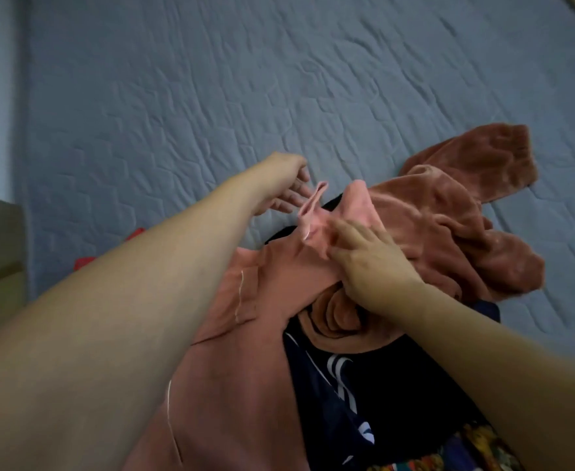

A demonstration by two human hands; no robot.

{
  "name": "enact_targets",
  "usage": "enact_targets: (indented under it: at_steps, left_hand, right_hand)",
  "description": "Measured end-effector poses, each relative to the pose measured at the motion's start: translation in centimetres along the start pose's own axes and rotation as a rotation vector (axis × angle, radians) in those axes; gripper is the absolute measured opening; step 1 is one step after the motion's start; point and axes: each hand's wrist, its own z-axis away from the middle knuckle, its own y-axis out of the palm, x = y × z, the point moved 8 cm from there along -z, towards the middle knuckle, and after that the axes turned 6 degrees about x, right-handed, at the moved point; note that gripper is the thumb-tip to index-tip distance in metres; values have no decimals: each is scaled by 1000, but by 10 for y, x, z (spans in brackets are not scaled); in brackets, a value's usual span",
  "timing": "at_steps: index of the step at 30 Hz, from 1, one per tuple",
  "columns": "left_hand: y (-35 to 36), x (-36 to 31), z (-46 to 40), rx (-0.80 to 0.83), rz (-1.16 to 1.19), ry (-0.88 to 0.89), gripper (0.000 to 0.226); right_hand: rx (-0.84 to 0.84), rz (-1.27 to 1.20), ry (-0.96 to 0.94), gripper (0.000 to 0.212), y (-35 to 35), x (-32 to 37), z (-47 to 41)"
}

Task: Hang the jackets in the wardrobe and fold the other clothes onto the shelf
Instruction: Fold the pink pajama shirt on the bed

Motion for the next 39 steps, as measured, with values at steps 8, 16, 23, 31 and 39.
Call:
enact_targets:
  at_steps: [8, 16, 23, 31, 39]
  left_hand:
    - [12, 111, -7, 43, -22, -234, 16]
    - [42, 138, -28, -39, 232, -232, 30]
    - [27, 142, -10, 54, 395, -291, 16]
    - [-129, 224, 69, -645, 400, -43, 7]
    - [-227, 386, 158, -974, 370, -228, 38]
  right_hand:
    - [-97, -149, 118, 40, 11, -11, 9]
    - [-160, -196, 275, 62, 21, -31, 15]
    - [-220, -296, 275, 55, 10, -5, -4]
    - [-113, -178, 502, 65, 27, 29, -25]
    - [298, -120, 268, 58, 115, 168, -66]
